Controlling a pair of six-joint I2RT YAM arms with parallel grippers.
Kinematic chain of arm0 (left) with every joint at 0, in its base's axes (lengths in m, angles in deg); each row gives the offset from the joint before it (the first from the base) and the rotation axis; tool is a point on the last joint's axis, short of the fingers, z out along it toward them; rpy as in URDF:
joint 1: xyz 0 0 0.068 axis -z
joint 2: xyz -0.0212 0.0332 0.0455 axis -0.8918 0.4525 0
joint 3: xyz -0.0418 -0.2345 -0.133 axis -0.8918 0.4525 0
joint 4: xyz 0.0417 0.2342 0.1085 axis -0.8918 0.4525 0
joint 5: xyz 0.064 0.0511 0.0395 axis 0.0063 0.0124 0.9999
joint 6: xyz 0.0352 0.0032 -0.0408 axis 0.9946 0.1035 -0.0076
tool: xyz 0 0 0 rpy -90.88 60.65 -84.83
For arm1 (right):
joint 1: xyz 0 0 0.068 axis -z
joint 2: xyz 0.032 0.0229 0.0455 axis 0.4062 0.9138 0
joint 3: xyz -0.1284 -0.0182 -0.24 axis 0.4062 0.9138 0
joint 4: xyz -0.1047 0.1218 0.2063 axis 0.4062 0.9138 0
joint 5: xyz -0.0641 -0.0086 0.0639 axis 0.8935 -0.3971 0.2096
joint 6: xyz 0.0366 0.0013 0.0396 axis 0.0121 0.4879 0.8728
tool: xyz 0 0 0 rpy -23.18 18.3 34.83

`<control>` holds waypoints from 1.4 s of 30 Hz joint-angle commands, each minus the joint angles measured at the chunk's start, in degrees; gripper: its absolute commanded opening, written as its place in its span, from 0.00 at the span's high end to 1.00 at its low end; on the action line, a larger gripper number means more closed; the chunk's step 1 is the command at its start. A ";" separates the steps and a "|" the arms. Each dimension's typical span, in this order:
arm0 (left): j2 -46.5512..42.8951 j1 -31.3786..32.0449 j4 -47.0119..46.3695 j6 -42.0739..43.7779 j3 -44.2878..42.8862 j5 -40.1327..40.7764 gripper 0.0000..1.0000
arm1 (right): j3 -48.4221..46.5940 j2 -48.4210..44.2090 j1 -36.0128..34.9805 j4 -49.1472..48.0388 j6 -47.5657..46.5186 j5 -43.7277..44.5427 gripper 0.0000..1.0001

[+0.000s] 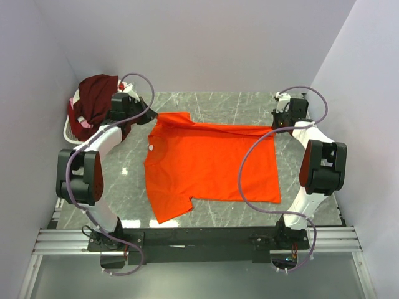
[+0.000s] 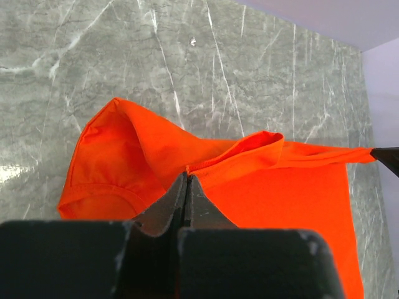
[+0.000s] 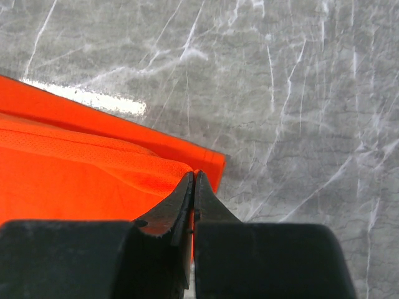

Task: Fold and stack the t-shirts
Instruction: Fold the tshirt

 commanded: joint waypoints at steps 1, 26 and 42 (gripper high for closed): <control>-3.40 -0.33 -0.57 0.71 1.19 -0.08 1.00 | 0.52 -2.65 0.49 0.25 -1.13 -0.49 1.00; -3.76 2.92 6.82 1.14 3.92 2.30 1.00 | 0.25 -2.65 0.49 2.19 -4.29 0.83 0.98; -4.98 4.41 11.12 1.93 4.62 4.67 1.00 | 6.75 -8.34 0.49 7.02 -16.67 -0.14 0.85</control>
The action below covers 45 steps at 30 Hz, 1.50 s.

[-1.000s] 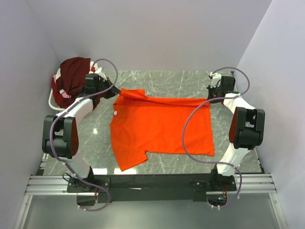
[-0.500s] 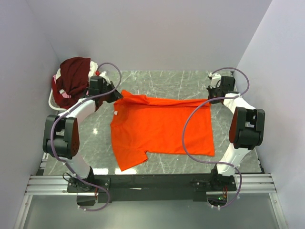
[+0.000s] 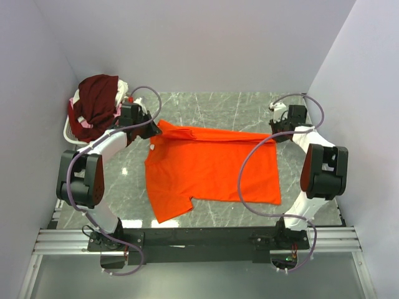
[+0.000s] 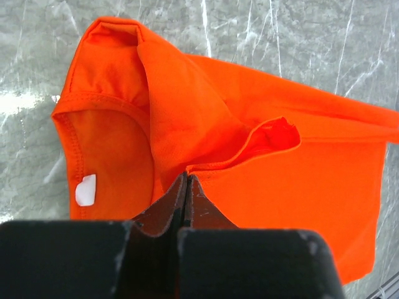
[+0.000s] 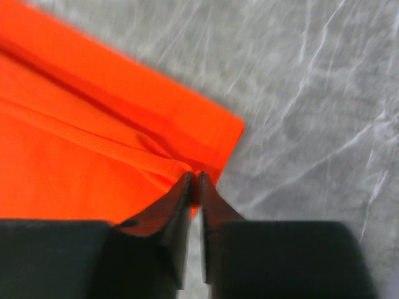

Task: Fold and stack the t-shirts
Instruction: Fold the tshirt

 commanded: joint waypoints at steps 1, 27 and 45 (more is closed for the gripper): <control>-3.50 0.26 1.00 2.00 0.60 0.91 1.00 | 3.23 -6.28 0.58 2.80 -9.35 0.14 0.77; -7.28 2.80 8.12 4.73 4.55 -1.11 0.99 | 4.74 -11.56 3.04 9.57 -4.19 -9.43 0.40; -1.07 -1.94 9.88 0.16 -9.84 2.68 0.30 | -4.84 -6.03 3.04 16.43 -0.94 -14.35 0.40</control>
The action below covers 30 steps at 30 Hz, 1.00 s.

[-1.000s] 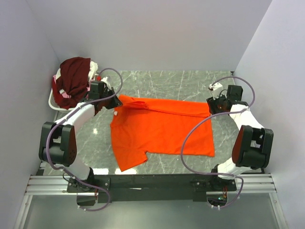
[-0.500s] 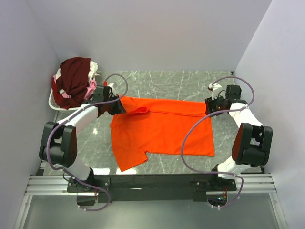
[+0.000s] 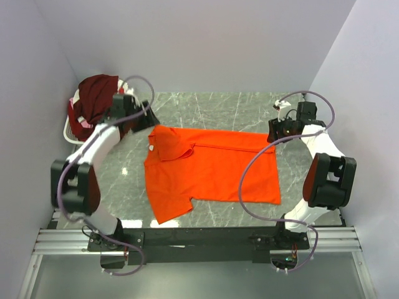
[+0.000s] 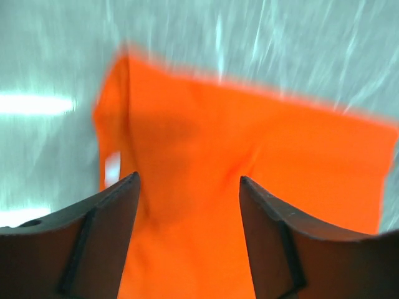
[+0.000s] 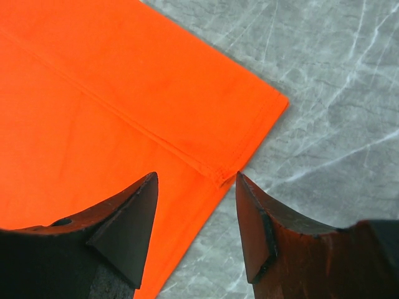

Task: Fold and stack the t-shirts
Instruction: Fold the tshirt

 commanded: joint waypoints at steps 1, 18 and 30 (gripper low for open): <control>11.20 -1.54 -3.51 -1.98 -10.02 -3.16 0.32 | -3.22 2.23 0.20 2.14 1.66 -2.00 0.40; 31.19 -4.01 0.88 -4.10 -26.75 -3.34 0.52 | -3.14 4.88 0.20 1.70 2.71 -1.92 0.40; 33.92 -4.09 0.27 -4.62 -26.84 -4.84 0.55 | -3.23 4.70 0.29 1.88 3.15 -1.57 0.40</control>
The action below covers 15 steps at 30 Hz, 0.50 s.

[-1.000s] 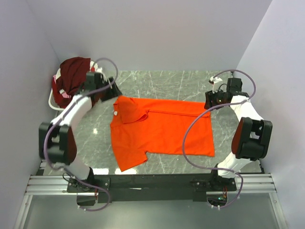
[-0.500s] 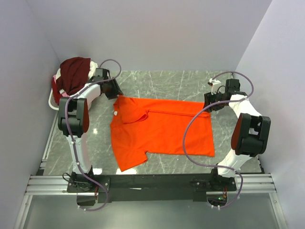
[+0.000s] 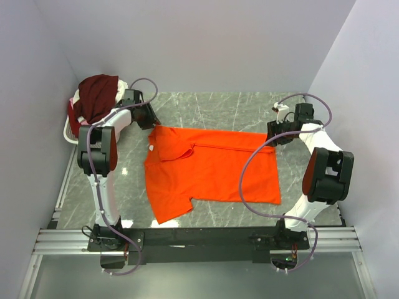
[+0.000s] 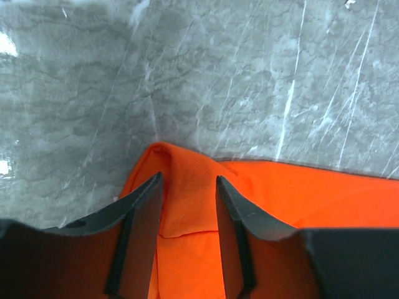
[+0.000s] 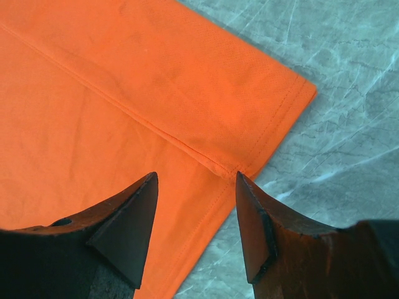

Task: Fold and stack the t-shirts
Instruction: Fold the tshirt

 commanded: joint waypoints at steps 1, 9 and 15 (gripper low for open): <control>0.94 -0.07 -0.78 -0.80 -2.12 -1.91 0.57 | -1.89 0.29 0.27 -0.05 0.53 -0.32 0.40; 2.52 -0.07 -1.13 -1.15 -2.21 -2.70 0.66 | -2.59 0.37 0.70 0.04 1.14 0.12 0.40; -0.72 -0.34 -3.86 -2.47 -0.19 -2.18 0.88 | -3.74 1.16 0.88 -1.19 3.69 2.92 0.41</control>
